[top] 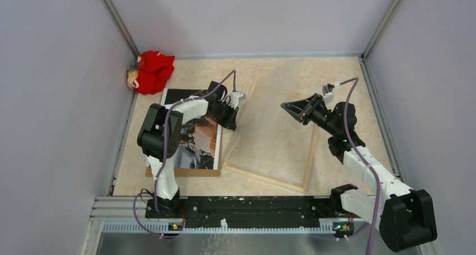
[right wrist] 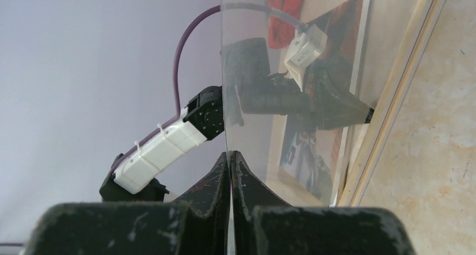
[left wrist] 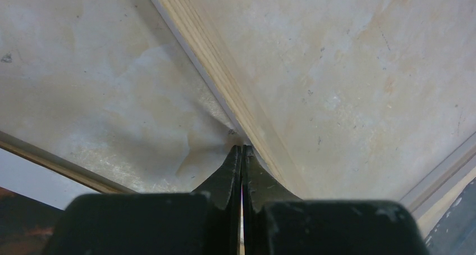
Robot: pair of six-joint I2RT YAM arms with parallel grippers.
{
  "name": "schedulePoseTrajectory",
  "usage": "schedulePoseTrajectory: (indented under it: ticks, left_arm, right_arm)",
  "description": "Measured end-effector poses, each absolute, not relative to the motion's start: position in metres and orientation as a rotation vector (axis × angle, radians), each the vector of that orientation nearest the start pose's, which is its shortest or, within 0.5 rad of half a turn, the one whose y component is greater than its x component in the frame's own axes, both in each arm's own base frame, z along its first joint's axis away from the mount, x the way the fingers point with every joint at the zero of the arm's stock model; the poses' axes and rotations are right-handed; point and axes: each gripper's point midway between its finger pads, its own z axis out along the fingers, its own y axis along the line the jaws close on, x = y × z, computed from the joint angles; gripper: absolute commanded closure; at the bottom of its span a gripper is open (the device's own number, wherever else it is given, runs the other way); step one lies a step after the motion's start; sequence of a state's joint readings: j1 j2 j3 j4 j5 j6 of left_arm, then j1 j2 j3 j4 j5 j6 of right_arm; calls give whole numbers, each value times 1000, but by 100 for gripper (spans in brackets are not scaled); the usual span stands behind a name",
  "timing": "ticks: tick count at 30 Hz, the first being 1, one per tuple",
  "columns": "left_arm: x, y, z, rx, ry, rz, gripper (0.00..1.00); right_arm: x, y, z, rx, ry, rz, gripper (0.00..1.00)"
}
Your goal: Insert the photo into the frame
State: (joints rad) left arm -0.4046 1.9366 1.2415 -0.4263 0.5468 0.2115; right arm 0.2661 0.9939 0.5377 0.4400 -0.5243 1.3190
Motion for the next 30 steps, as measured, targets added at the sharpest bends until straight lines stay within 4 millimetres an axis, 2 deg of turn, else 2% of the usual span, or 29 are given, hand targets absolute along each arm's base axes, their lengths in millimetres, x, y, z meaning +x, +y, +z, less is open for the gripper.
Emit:
schedulePoseTrajectory:
  ticks: [10,15,19,22,30]
  left_arm:
    - [338,-236,26,962,2465,-796,100]
    - [338,-236,26,963,2464,-798,100]
    - [338,-236,26,962,2464,-798,100]
    - [338,-236,26,961,2464,-799,100]
    - [340,-233,26,946,2466,-811,100]
  right_arm:
    - [285,206,261,484,1807,1586,100]
    - [284,209,247,452,1886,1545,100]
    - [287,209,246,379,1959,1464,100]
    - [287,205,245,328,1995,1404,100]
    - [273,187,223,240,2127,1236,100]
